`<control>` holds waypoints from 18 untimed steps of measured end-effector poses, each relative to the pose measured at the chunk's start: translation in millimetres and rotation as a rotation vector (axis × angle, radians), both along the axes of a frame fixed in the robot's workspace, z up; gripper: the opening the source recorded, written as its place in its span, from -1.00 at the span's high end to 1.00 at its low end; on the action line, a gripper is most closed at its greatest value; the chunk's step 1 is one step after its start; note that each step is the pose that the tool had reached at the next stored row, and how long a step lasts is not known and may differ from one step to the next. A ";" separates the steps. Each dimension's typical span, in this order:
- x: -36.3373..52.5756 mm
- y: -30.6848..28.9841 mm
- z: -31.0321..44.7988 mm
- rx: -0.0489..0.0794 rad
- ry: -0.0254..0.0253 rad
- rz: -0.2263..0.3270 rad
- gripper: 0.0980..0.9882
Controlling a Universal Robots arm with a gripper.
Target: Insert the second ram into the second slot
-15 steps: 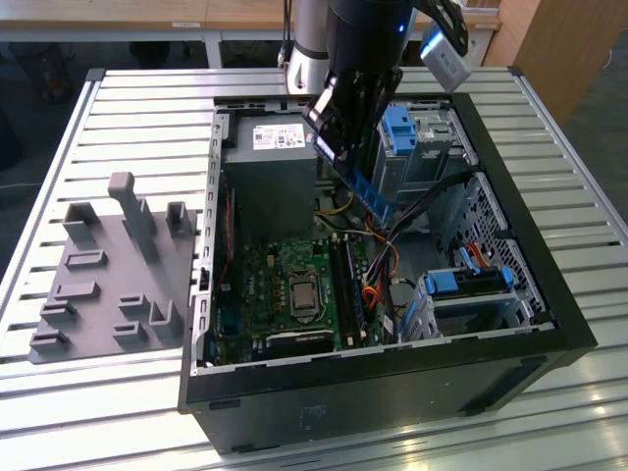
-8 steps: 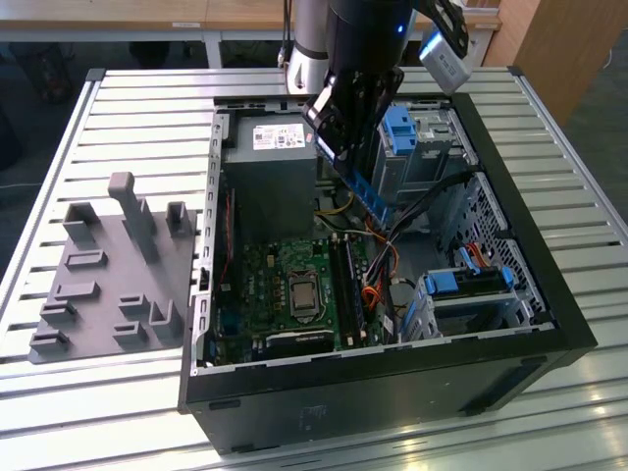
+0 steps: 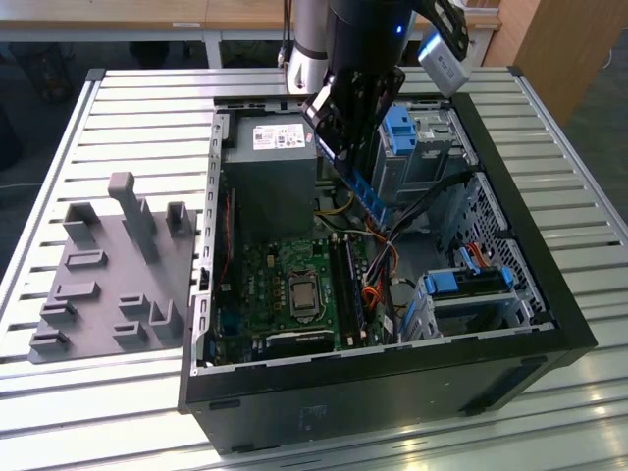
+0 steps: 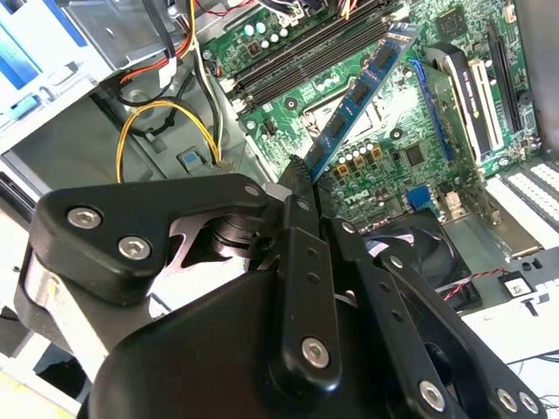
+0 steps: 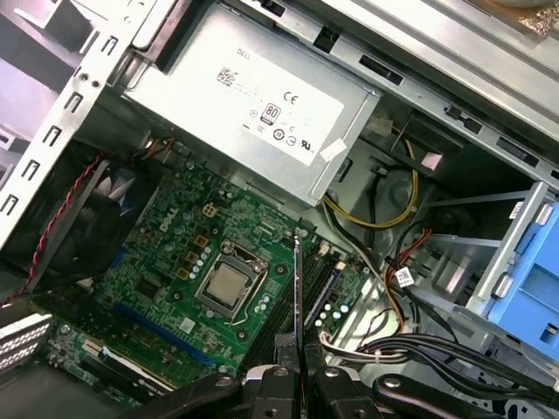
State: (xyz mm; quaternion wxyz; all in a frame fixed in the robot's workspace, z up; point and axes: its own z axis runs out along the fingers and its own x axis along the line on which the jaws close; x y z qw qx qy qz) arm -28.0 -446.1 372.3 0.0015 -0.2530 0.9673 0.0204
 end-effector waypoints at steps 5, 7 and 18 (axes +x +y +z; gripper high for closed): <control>0.0 0.0 0.0 0.000 0.0000 -0.022 0.91; 0.0 0.0 0.0 0.000 0.0000 -0.031 0.91; 0.0 0.0 0.0 0.000 0.0000 -0.087 0.91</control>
